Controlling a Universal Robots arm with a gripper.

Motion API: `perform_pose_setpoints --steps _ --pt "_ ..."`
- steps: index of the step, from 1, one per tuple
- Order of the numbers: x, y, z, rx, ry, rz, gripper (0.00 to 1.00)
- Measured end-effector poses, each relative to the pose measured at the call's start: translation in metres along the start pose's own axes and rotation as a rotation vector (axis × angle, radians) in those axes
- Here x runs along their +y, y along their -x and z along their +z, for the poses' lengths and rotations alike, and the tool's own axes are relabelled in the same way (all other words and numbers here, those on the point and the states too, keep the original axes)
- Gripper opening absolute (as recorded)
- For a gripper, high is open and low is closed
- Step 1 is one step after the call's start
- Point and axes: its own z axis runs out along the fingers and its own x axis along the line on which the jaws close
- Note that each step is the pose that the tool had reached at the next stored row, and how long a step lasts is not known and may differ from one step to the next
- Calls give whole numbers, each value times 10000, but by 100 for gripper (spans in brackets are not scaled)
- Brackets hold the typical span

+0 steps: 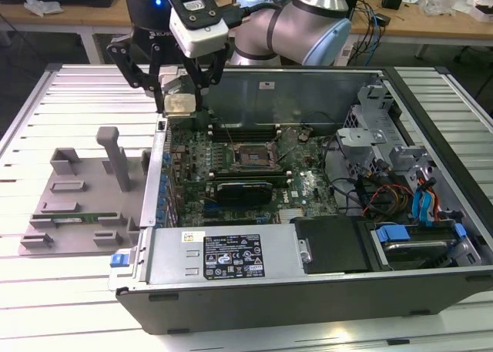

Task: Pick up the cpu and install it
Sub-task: 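Pick up the cpu and move it towards the insertion slot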

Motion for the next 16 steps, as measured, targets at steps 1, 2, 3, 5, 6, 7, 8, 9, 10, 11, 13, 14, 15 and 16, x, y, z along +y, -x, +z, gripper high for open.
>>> perform_pose_setpoints --steps 1,2,3,5,6,7,8,9,10,11,13,14,15,16 --pt "0 16 9 0 0 1 55" --pt "-1 31 15 0 -1 1 55" --pt "-1 41 21 -1 1 0 55" --pt "-1 62 32 0 0 0 55" --pt "-1 80 39 0 0 1 55" --pt "-2 94 45 0 0 0 55" --pt "-2 106 53 0 0 0 55" --pt "-2 113 57 0 0 1 55" --pt "-2 124 61 0 0 1 55" --pt "-2 133 65 0 0 1 55" --pt "-2 142 70 0 0 1 55" --pt "-2 150 74 0 0 0 55" --pt "-2 157 77 0 0 1 55" --pt "-2 170 82 0 -1 1 55"
